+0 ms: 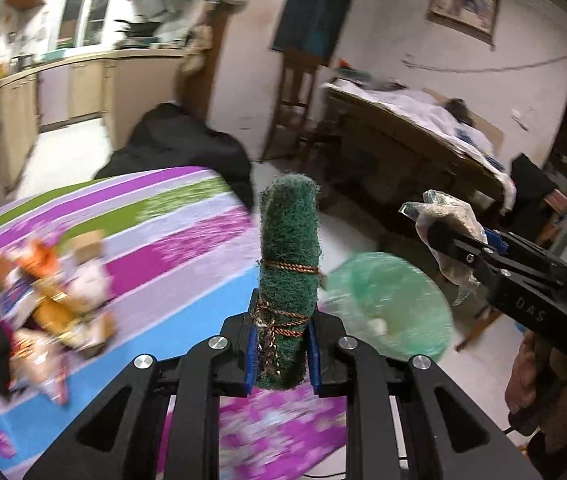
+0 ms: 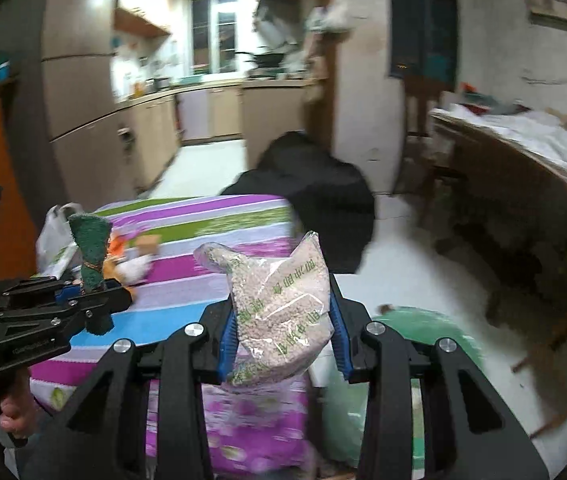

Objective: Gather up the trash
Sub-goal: 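Carry both items over the bin and open both tools to drop them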

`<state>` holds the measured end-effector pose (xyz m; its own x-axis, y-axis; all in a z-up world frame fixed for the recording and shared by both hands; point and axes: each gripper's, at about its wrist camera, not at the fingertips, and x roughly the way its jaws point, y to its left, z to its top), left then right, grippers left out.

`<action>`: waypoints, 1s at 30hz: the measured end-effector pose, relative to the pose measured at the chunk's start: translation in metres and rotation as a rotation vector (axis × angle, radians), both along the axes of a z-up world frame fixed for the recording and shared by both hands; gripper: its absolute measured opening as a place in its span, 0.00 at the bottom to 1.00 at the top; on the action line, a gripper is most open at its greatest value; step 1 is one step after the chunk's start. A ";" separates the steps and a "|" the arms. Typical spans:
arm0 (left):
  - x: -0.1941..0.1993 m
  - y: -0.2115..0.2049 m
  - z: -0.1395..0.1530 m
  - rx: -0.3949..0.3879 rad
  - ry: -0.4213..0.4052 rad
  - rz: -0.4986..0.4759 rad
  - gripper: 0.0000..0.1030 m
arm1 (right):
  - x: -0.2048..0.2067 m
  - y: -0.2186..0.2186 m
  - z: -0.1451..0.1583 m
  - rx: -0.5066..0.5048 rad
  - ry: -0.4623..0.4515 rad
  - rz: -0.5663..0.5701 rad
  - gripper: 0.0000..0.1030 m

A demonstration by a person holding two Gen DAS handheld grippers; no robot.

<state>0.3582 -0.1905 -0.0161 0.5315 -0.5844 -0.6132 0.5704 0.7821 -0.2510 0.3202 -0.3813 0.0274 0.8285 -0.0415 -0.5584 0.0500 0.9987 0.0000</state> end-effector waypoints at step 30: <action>0.062 -0.290 -0.081 0.213 0.271 -0.228 0.20 | -0.005 -0.202 -0.074 0.134 0.299 -0.282 0.36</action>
